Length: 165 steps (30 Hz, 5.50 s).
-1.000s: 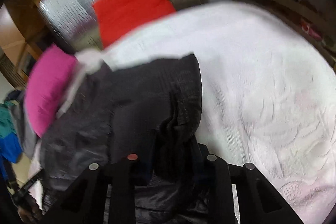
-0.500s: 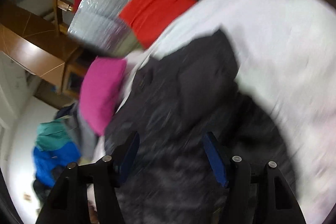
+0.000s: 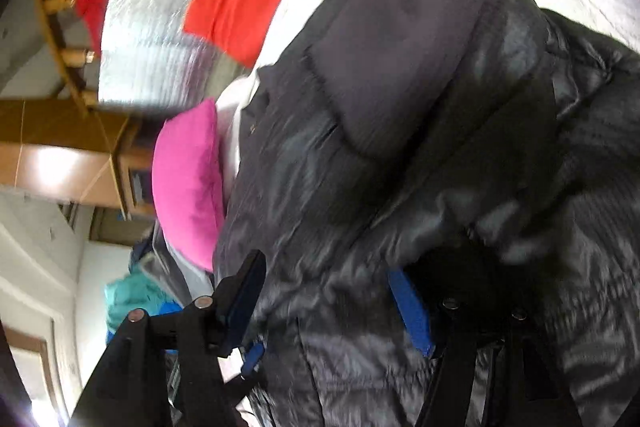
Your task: Fold large clothes
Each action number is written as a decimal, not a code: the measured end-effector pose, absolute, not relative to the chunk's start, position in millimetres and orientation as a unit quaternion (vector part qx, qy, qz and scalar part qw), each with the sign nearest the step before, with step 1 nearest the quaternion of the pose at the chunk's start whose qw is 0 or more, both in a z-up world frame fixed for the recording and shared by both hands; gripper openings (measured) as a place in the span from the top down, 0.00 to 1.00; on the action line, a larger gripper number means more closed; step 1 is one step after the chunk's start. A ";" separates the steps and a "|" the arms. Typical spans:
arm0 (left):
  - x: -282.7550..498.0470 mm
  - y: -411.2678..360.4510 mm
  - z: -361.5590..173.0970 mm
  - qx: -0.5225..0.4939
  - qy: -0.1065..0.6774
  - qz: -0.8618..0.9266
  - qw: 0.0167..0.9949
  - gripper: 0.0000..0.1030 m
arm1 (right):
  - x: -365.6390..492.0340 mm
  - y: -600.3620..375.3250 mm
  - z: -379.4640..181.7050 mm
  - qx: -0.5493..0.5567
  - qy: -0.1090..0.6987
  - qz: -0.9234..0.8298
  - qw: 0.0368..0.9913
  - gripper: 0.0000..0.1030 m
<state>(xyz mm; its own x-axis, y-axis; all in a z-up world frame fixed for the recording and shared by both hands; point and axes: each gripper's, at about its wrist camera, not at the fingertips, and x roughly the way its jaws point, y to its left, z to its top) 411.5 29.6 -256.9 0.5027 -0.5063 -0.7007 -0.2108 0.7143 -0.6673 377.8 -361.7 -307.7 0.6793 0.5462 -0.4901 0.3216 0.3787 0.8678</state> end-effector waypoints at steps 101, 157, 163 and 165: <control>142.5 95.8 -241.2 -0.162 0.526 -0.009 0.835 0.22 | 114.7 -374.4 -300.3 0.227 0.524 0.073 0.818 0.26; 315.6 90.7 -95.2 -0.236 0.414 -0.210 0.854 0.82 | 263.1 -376.1 -118.0 0.223 0.300 0.130 0.919 0.82; 476.5 80.3 -89.3 -0.246 0.406 -0.163 0.865 0.82 | 419.3 -409.4 -130.1 0.291 0.283 0.081 0.910 0.82; 522.0 69.4 -107.5 -0.237 0.422 -0.141 0.864 0.82 | 470.5 -415.0 -145.7 0.308 0.291 0.063 0.904 0.82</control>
